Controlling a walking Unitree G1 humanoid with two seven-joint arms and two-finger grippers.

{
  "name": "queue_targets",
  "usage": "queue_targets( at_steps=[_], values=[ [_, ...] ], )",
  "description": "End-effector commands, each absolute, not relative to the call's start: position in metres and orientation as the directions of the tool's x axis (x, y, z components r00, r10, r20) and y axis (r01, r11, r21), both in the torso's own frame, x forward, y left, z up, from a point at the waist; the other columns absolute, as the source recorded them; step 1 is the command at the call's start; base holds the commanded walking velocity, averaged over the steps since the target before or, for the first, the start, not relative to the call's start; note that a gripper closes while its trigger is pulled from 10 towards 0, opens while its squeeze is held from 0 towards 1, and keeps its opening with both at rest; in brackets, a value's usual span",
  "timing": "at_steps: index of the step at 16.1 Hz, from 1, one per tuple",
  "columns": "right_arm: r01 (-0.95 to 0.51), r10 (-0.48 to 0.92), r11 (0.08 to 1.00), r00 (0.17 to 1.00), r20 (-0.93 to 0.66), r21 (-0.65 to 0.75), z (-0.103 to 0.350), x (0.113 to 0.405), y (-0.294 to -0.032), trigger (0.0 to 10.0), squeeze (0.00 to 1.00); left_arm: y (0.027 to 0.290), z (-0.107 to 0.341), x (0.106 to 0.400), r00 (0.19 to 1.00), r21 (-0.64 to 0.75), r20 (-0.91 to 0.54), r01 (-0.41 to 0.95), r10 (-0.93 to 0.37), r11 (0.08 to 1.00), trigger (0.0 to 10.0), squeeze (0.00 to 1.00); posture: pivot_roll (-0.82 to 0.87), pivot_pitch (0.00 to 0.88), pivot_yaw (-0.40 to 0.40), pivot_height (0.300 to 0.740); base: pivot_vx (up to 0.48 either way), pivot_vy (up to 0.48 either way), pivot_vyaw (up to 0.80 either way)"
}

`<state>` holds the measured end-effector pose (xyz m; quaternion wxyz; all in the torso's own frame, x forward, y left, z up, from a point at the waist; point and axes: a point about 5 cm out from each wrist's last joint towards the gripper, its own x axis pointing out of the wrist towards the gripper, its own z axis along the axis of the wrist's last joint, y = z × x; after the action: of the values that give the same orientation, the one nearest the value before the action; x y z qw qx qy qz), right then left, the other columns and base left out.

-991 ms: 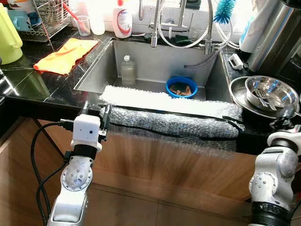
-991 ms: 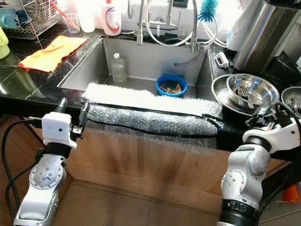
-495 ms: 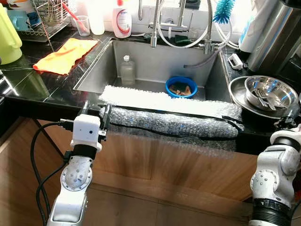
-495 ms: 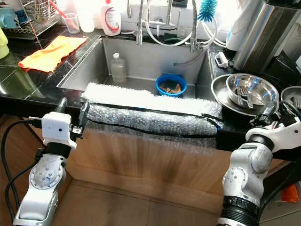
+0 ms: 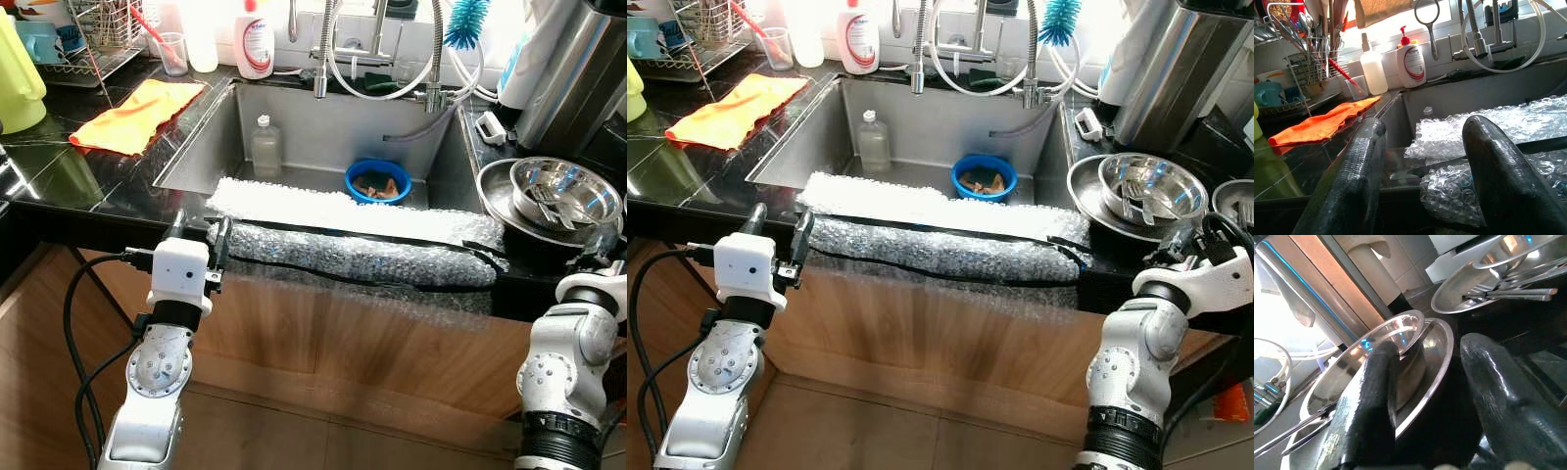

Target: Kitchen organization

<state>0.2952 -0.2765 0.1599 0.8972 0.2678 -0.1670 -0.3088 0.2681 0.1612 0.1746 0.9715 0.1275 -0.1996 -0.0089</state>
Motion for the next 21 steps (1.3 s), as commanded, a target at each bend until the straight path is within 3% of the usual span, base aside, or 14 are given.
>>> queue_targets(
  at_steps=[1, 2, 3, 4, 6, 11, 12, 13, 21],
  values=[
    [0.452, -0.642, 0.666, 0.753, 0.147, 0.593, 0.163, 0.297, -0.276, 3.6, 0.00, 0.159, 0.178, 0.267, 0.914, 0.255, 0.400, -0.036, -0.071, 0.966, 10.0, 0.00, 0.07, 0.079, -0.036, 0.740, 0.000, 0.000, 0.00],
    [0.448, -0.639, 0.669, 0.754, 0.151, 0.593, 0.164, 0.298, -0.275, 5.6, 0.00, 0.159, 0.178, 0.267, 0.914, 0.254, 0.400, -0.037, -0.071, 0.966, 10.0, 0.00, 0.07, 0.078, -0.037, 0.740, 0.000, 0.000, 0.00],
    [0.443, -0.637, 0.671, 0.755, 0.156, 0.594, 0.165, 0.298, -0.275, 8.4, 0.00, 0.159, 0.178, 0.267, 0.914, 0.254, 0.400, -0.038, -0.069, 0.967, 10.0, 0.00, 0.07, 0.080, -0.036, 0.740, 0.000, 0.000, 0.00],
    [0.439, -0.635, 0.674, 0.755, 0.162, 0.595, 0.166, 0.299, -0.274, 8.5, 0.00, 0.159, 0.178, 0.267, 0.914, 0.253, 0.400, -0.040, -0.067, 0.967, 10.0, 0.00, 0.07, 0.080, -0.036, 0.740, 0.000, 0.000, 0.00],
    [0.433, -0.632, 0.678, 0.756, 0.171, 0.594, 0.168, 0.299, -0.274, 10.0, 0.00, 0.160, 0.178, 0.268, 0.913, 0.252, 0.402, -0.044, -0.063, 0.967, 10.0, 0.00, 0.07, 0.078, -0.037, 0.740, 0.000, 0.000, 0.00],
    [0.417, -0.627, 0.689, 0.753, 0.199, 0.592, 0.174, 0.301, -0.275, 10.0, 0.00, 0.158, 0.178, 0.269, 0.913, 0.250, 0.401, -0.039, -0.067, 0.967, 10.0, 0.00, 0.07, 0.077, -0.037, 0.740, 0.000, 0.000, 0.00],
    [0.421, -0.630, 0.686, 0.751, 0.195, 0.593, 0.173, 0.300, -0.276, 2.7, 0.00, 0.158, 0.177, 0.269, 0.914, 0.250, 0.401, -0.039, -0.067, 0.967, 10.0, 0.00, 0.07, 0.078, -0.036, 0.740, 0.000, 0.000, 0.00],
    [0.428, -0.635, 0.682, 0.749, 0.191, 0.593, 0.172, 0.299, -0.277, 0.2, 0.00, 0.158, 0.177, 0.269, 0.914, 0.250, 0.400, -0.038, -0.068, 0.967, 10.0, 0.00, 0.07, 0.078, -0.037, 0.740, 0.000, 0.000, 0.00],
    [0.425, -0.632, 0.682, 0.753, 0.186, 0.596, 0.170, 0.300, -0.276, 0.0, 0.00, 0.157, 0.176, 0.269, 0.915, 0.255, 0.396, -0.030, -0.076, 0.966, 10.0, 0.00, 0.07, 0.077, -0.036, 0.740, 0.000, 0.000, 0.00]
  ],
)
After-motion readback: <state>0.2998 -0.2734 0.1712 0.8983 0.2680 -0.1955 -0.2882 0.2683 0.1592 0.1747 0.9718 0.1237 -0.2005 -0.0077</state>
